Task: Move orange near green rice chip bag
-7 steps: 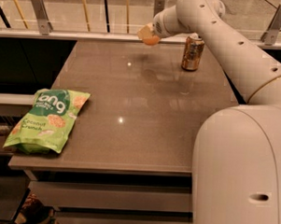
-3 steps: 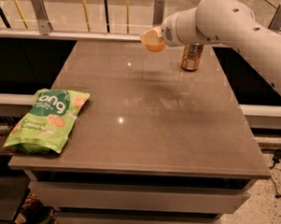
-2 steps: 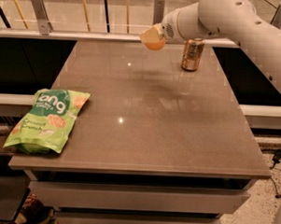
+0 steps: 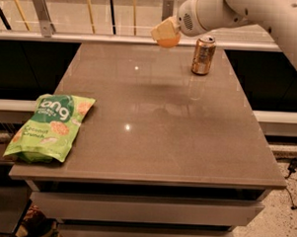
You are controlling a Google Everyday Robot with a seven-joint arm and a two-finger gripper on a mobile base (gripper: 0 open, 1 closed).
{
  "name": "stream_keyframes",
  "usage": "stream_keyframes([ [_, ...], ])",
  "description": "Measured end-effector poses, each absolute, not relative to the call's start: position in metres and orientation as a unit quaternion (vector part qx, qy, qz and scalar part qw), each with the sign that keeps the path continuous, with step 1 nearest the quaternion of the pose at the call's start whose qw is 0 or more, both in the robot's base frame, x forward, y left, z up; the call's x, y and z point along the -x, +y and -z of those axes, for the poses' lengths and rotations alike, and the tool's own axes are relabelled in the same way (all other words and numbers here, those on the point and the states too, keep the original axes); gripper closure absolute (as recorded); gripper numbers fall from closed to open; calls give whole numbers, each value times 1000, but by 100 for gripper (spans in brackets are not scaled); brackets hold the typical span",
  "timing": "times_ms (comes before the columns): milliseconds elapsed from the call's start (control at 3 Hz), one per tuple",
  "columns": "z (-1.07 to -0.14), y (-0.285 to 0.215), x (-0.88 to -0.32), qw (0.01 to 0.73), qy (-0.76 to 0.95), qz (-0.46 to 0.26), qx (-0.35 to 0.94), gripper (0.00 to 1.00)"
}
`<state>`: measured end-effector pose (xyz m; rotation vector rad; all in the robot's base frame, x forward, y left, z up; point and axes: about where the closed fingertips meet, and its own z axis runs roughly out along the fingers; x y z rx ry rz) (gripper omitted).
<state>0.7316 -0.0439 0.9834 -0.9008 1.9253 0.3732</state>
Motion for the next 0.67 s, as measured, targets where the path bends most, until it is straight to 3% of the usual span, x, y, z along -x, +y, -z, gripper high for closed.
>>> stream_keyframes([
  [667,-973,-39,-678,484,780,-152,367,100],
])
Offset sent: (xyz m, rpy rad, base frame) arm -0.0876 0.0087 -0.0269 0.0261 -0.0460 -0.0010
